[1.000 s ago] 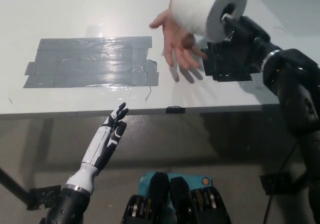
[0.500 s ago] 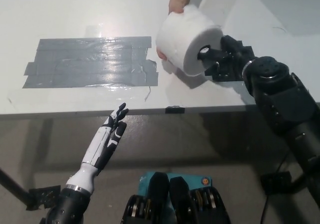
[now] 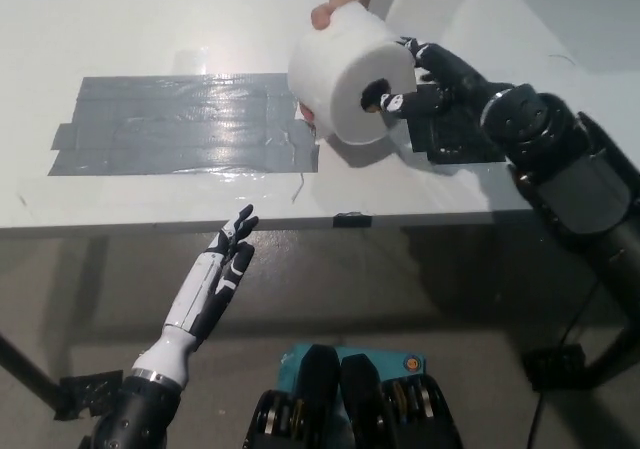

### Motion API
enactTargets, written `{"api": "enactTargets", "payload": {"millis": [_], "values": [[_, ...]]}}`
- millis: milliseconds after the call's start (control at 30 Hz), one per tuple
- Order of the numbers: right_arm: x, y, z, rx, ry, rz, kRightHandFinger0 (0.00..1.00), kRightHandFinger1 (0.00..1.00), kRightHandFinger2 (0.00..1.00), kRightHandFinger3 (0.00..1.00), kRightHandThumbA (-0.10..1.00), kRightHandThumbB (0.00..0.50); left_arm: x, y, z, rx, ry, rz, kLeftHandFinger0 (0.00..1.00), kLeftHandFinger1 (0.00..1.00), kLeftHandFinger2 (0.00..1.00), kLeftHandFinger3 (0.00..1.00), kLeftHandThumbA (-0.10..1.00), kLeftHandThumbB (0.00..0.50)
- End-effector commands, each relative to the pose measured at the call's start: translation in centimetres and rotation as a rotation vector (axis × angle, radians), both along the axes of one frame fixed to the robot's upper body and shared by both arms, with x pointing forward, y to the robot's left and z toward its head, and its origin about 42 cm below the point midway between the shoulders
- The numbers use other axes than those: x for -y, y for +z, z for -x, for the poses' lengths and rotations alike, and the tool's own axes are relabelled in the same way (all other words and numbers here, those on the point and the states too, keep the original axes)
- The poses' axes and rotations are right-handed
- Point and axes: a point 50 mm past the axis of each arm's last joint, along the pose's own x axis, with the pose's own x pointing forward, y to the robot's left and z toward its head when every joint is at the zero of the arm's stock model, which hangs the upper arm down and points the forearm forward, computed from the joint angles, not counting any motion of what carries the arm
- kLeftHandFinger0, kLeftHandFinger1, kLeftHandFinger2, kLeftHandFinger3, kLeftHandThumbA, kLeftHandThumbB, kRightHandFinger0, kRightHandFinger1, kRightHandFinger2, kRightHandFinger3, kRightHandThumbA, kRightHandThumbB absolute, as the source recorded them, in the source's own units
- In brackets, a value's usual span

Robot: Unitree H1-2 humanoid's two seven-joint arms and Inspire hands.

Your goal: A toilet paper roll is kept on the black spot on the desk infront of the robot and the robot inserts its right thumb into the hole in the centre to grab the roll. Then it passes the roll to a person.

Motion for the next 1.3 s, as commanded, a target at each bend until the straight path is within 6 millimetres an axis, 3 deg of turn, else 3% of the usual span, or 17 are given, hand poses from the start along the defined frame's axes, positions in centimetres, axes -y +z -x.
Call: {"api": "enactTargets", "payload": {"millis": [0, 100, 200, 267, 367, 467, 533, 600, 633, 700, 800, 867, 967, 1033, 1100, 1267], "values": [[2.0, 4.1, 0.1, 0.117, 0.051, -0.010, 1.00, 1.00, 1.00, 1.00, 0.73, 0.491, 0.0, 1.4, -0.3, 0.034, -0.017, -0.011, 1.00, 1.00, 1.00, 1.00, 1.00, 0.089], [3.8, 5.7, 1.2, 0.173, 0.029, -0.021, 1.00, 1.00, 1.00, 1.00, 0.82, 0.500, 0.1, 1.3, -0.3, 0.036, -0.019, -0.012, 1.00, 1.00, 1.00, 1.00, 1.00, 0.078], [5.4, 7.2, 2.6, 0.232, -0.004, -0.081, 1.00, 1.00, 1.00, 1.00, 0.82, 0.498, 0.0, 1.3, -0.2, 0.032, -0.021, -0.013, 1.00, 1.00, 1.00, 1.00, 1.00, 0.076], [6.8, 9.2, 4.4, 0.331, -0.013, -0.136, 1.00, 1.00, 1.00, 1.00, 0.78, 0.440, 0.0, 1.4, -0.3, 0.033, -0.020, -0.012, 1.00, 1.00, 1.00, 1.00, 1.00, 0.076], [8.7, 12.3, 8.1, 0.445, 0.001, -0.239, 1.00, 1.00, 1.00, 1.00, 0.79, 0.416, -0.1, 1.6, -0.7, 0.041, -0.013, -0.005, 1.00, 1.00, 1.00, 1.00, 1.00, 0.073], [9.4, 12.9, 11.6, 0.552, 0.024, -0.333, 1.00, 1.00, 1.00, 1.00, 0.78, 0.444, -0.3, 1.5, -0.9, 0.041, -0.005, -0.002, 1.00, 1.00, 1.00, 1.00, 1.00, 0.076], [9.3, 12.3, 12.9, 0.571, 0.034, -0.351, 1.00, 1.00, 1.00, 1.00, 0.80, 0.437, -0.4, 1.3, -0.7, 0.036, -0.003, -0.004, 1.00, 1.00, 1.00, 1.00, 1.00, 0.074], [8.9, 10.2, 15.8, 0.593, 0.064, -0.388, 1.00, 1.00, 1.00, 1.00, 0.79, 0.410, -0.4, 1.0, -0.5, 0.025, -0.002, -0.003, 1.00, 1.00, 1.00, 1.00, 1.00, 0.073], [8.5, 9.3, 16.9, 0.585, 0.068, -0.411, 1.00, 1.00, 1.00, 1.00, 0.79, 0.424, -0.4, 0.9, -0.4, 0.020, -0.001, 0.003, 1.00, 1.00, 1.00, 1.00, 1.00, 0.074], [8.0, 7.6, 18.3, 0.563, 0.080, -0.447, 1.00, 1.00, 1.00, 1.00, 0.76, 0.401, -0.4, 0.7, -0.2, 0.012, 0.005, 0.011, 1.00, 1.00, 1.00, 1.00, 1.00, 0.077], [7.1, 3.5, 19.9, 0.513, 0.101, -0.459, 1.00, 1.00, 1.00, 1.00, 0.77, 0.402, -0.7, 0.2, 0.0, 0.009, 0.017, 0.010, 1.00, 1.00, 1.00, 1.00, 1.00, 0.072], [6.8, 2.2, 20.2, 0.479, 0.099, -0.485, 1.00, 1.00, 1.00, 1.00, 0.75, 0.398, -0.8, 0.0, 0.1, 0.007, 0.020, 0.012, 1.00, 1.00, 1.00, 1.00, 1.00, 0.077], [6.4, -2.7, 21.0, 0.405, 0.043, -0.485, 1.00, 1.00, 1.00, 1.00, 0.78, 0.354, -1.0, -0.7, 0.9, -0.011, 0.033, 0.016, 1.00, 1.00, 1.00, 1.00, 1.00, 0.076], [6.5, -5.3, 21.2, 0.368, 0.017, -0.484, 1.00, 1.00, 1.00, 1.00, 0.85, 0.280, -1.1, -1.2, 1.6, -0.027, 0.033, 0.023, 1.00, 1.00, 1.00, 1.00, 1.00, 0.080], [6.8, -8.0, 21.3, 0.327, -0.009, -0.498, 1.00, 1.00, 1.00, 1.00, 0.93, 0.243, -1.1, -1.5, 1.9, -0.039, 0.033, 0.029, 1.00, 1.00, 1.00, 1.00, 1.00, 0.092], [7.5, -12.5, 21.8, 0.226, -0.084, -0.537, 1.00, 1.00, 1.00, 1.00, 0.94, 0.224, -1.2, -1.9, 2.5, -0.060, 0.034, 0.022, 1.00, 1.00, 1.00, 1.00, 1.00, 0.106]]}}
